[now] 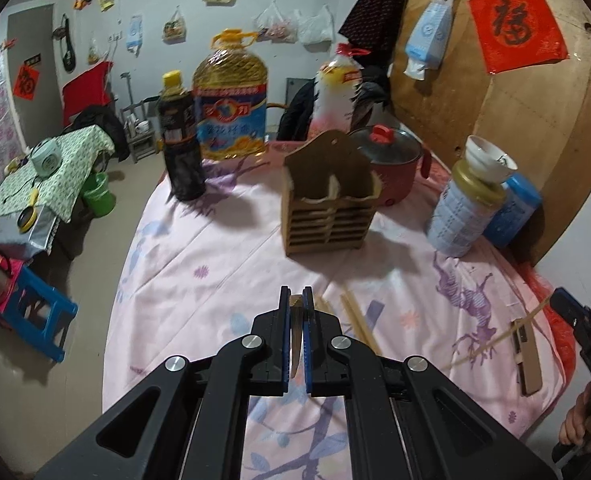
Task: Organize utensils
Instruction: 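Lower the left gripper's chopstick into the wooden caddy and open the left gripper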
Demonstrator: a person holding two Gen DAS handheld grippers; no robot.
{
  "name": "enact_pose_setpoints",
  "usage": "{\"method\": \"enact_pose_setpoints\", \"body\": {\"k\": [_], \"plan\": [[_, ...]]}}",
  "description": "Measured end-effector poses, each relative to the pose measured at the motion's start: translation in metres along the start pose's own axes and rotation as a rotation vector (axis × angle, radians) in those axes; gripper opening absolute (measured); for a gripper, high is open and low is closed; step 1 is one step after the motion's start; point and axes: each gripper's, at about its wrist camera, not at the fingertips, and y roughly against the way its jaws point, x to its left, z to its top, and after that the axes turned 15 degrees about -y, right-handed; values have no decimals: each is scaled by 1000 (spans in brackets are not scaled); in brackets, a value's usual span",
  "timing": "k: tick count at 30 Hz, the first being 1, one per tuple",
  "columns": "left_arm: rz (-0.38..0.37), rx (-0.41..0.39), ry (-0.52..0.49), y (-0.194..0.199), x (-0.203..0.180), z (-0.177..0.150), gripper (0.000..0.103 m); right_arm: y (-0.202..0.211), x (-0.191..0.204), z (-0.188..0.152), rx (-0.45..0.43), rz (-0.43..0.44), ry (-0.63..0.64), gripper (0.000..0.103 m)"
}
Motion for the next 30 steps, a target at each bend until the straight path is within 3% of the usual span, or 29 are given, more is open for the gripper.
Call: {"method": "enact_pose_setpoints", "body": {"k": [5,14,18,21,22,23,25,27,30], "plan": [[-18,-46,-25,1,3,39,6,12,1,1,-17,-14,10,6],[19,-172,-21,-18,15,156,6,21,-20,3,-20,-54,-41,6],[40,-183,-21,-50,9,182,6,24,-34,6,-21,-92,-66,6],[71,-145,-37,-79,4,183,6,26,-43,9,-23,-122,-73,6],[89,-112,-39,-92,2,179,11,26,-46,10,-24,-128,-76,6],[88,-83,-31,-101,2,173,29,26,-48,12,-25,-132,-80,6],[74,-56,-6,-109,2,157,51,23,-51,18,-26,-123,-91,6],[102,-50,-11,-103,4,139,54,18,-51,24,-21,-97,-101,6],[148,-35,5,-87,14,111,70,2,-44,35,-9,-47,-92,6]]}}
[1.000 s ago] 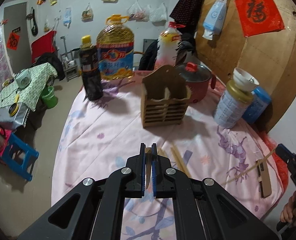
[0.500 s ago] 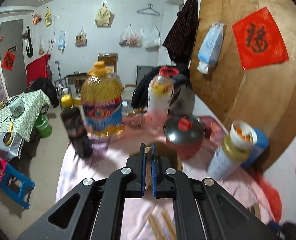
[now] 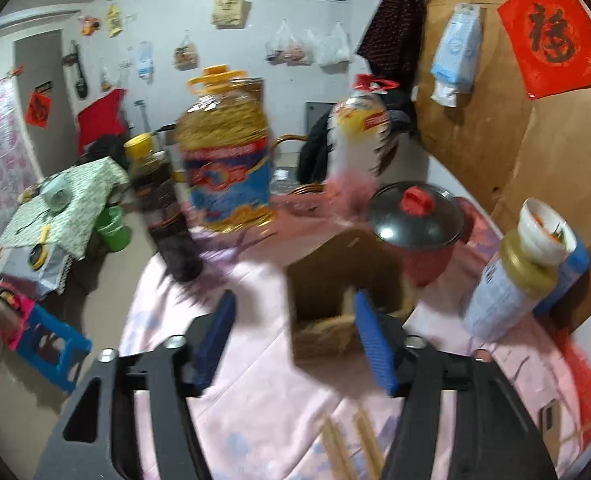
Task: Organize utensils
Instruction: 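Lower the left gripper's chopstick into the wooden caddy and open the left gripper, then lower the right gripper's chopstick into the wooden caddy and open the right gripper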
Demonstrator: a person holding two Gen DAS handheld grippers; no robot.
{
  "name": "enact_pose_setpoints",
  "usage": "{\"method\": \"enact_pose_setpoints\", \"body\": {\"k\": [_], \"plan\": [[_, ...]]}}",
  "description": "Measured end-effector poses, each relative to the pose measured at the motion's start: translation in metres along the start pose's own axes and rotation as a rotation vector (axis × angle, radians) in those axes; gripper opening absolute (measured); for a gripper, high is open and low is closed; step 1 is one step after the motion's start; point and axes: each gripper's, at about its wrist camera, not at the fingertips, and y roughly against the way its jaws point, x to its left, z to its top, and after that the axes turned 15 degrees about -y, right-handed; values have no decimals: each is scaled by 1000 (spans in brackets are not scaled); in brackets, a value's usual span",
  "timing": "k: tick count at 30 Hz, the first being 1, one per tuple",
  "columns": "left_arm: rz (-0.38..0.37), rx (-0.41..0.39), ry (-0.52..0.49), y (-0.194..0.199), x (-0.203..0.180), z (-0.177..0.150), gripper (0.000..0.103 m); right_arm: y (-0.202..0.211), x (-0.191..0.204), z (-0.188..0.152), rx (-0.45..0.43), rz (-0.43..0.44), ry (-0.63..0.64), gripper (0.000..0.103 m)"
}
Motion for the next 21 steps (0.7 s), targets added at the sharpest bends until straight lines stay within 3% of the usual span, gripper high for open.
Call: {"method": "enact_pose_setpoints", "body": {"k": [2,7,12,16,21], "plan": [[39,21,22,14,12,-27,81,-10,10,6,4,32,18,6],[123,130,53,42,35,-108,81,-38,46,29,1,124,82,6],[131,252,171,68,50,-181,81,-61,88,76,-53,210,141,6],[151,298,269,90,59,-216,81,-84,118,115,-99,256,170,6],[207,333,331,114,68,-239,81,-134,141,130,-115,252,192,6]]}}
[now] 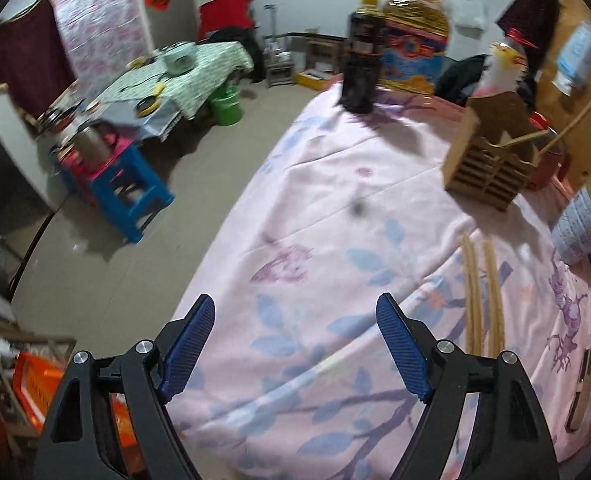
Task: Organize utensils
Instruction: 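Lower the right gripper's chopstick into the wooden caddy and open the right gripper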
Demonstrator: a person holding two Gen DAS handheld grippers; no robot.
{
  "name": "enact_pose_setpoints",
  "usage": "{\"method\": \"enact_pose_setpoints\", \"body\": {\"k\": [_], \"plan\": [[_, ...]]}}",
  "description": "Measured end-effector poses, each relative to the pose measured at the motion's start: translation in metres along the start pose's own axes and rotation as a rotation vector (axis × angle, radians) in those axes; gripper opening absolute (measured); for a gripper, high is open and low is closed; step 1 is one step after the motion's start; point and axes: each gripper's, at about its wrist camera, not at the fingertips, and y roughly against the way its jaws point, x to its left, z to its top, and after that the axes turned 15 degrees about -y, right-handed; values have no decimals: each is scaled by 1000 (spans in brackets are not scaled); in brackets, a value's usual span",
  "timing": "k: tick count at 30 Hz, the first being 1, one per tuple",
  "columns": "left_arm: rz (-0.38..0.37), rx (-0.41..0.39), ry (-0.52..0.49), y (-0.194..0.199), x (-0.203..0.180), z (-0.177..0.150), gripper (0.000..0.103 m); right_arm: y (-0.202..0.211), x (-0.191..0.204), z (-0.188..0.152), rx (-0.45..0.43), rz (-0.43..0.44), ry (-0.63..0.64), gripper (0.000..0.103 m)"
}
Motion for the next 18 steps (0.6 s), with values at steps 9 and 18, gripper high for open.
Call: {"method": "enact_pose_setpoints", "body": {"k": [9,18], "plan": [[0,40,30,6,10,-16,81,-24,-5,-31,41,-96,15,11],[-145,-39,-168,-3,-50,15,81,88,-30,-77,25,-180,-9,48]]}}
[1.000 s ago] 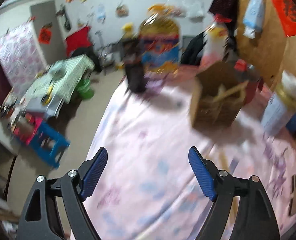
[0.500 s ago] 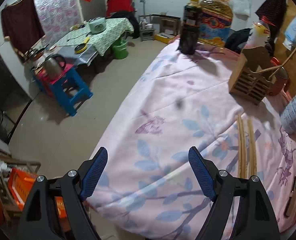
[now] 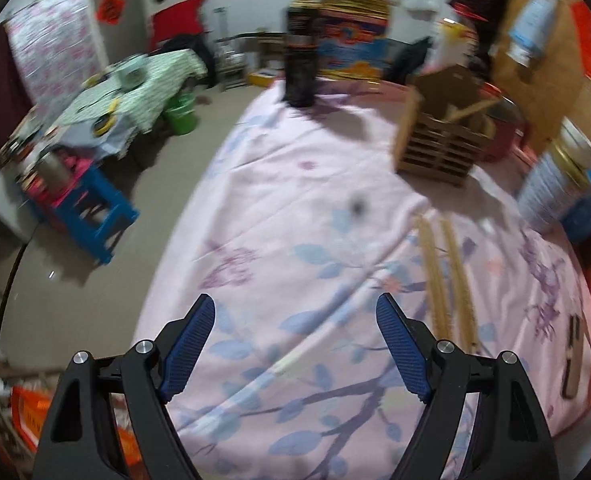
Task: Organize utensils
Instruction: 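Lower the right gripper's chopstick into the wooden caddy and open the right gripper, then grasp another chopstick from the pile with the left gripper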
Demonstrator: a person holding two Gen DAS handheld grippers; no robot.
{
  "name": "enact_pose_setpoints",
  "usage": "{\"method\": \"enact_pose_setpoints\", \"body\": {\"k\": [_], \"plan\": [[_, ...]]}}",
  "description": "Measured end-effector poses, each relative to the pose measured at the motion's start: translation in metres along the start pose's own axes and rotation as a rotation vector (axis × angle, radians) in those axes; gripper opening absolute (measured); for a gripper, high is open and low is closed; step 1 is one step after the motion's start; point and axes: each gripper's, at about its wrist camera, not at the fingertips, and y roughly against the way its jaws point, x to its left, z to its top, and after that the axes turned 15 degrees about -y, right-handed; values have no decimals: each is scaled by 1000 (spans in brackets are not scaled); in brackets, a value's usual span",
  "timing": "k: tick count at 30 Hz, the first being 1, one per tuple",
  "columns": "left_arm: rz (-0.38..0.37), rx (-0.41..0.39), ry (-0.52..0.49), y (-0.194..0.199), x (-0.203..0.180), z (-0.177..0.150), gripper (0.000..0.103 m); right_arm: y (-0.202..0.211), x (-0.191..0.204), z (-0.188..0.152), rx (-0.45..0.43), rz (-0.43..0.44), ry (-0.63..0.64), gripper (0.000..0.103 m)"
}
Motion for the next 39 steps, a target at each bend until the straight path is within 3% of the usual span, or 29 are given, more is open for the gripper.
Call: {"method": "enact_pose_setpoints", "body": {"k": [3,7,12,17,21,26,33,36,38,39], "plan": [[-48,-15,-62,-11,-16,4,81,26,-13,-55,78,-89,-20,56],[-139,14,-170,-47,-51,-1,81,51,-23,-127,222,-171,-78,57],[-198,35,-318,-76,-95,-24,81,70,-21,-176,326,-205,-92,59],[-245,63,-357,-89,-119,-45,81,61,-13,-178,371,-190,-15,59],[-272,85,-290,-99,-124,-47,74,57,-16,-169,382,-154,8,59],[-274,115,-260,-108,-135,-52,52,50,-30,-167,427,-135,31,59],[-261,100,-206,-109,-146,-56,38,47,-46,-165,450,-110,76,59],[-203,74,-210,-108,-154,-58,31,48,-55,-163,451,-102,87,60],[-180,64,-195,-108,-156,-59,8,49,-61,-161,449,-98,92,59],[-179,66,-180,-108,-155,-58,7,49,-64,-160,450,-95,94,59]]}}
